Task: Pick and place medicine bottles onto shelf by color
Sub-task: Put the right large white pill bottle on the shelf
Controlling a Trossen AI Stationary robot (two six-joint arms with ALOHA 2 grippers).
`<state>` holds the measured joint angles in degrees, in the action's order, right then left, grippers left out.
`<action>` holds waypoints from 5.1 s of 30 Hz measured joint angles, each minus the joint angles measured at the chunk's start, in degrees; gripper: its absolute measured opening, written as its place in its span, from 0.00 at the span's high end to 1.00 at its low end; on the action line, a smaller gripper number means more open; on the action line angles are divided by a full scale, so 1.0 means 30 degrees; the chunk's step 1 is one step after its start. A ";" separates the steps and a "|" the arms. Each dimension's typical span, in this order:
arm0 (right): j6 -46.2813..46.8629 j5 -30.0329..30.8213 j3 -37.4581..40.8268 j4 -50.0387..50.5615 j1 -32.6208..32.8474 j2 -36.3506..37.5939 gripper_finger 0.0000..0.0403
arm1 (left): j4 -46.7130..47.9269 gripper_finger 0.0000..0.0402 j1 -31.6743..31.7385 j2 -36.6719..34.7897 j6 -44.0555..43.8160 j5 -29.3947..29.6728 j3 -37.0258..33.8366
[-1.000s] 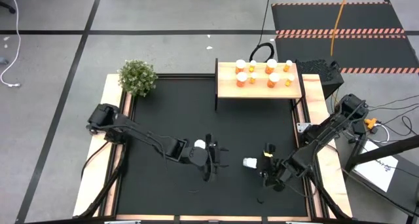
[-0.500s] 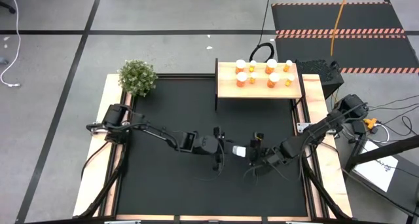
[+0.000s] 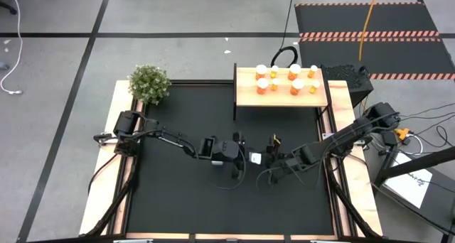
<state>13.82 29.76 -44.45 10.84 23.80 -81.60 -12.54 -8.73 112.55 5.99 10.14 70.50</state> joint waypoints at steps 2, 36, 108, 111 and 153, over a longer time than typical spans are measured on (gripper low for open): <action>0.0007 0.0008 0.0000 0.0033 -0.0162 0.0000 0.58 | 0.0060 0.38 0.0176 0.0000 0.0122 -0.0063 0.0000; -0.0498 0.0519 0.0002 -0.0110 -0.0898 0.3050 0.25 | 0.1304 0.56 0.1457 -0.3824 0.2114 -0.1239 0.0000; -0.1188 0.1026 0.4954 -0.7846 0.0179 0.7614 0.58 | 0.8213 0.22 0.1762 -0.3704 0.1473 -0.4558 0.5838; -0.0954 0.0984 0.4954 -0.7966 0.0181 0.7606 0.58 | 0.9677 0.22 0.1708 -0.3340 0.3027 -0.4553 0.6419; -0.2355 0.0654 0.4947 -0.9180 -0.2016 0.7577 0.54 | 0.9496 0.53 0.3118 -0.2165 0.2504 -0.4739 0.7605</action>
<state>6.76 31.72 -29.61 -16.70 17.75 -58.87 15.95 0.62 106.06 13.50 -4.08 93.32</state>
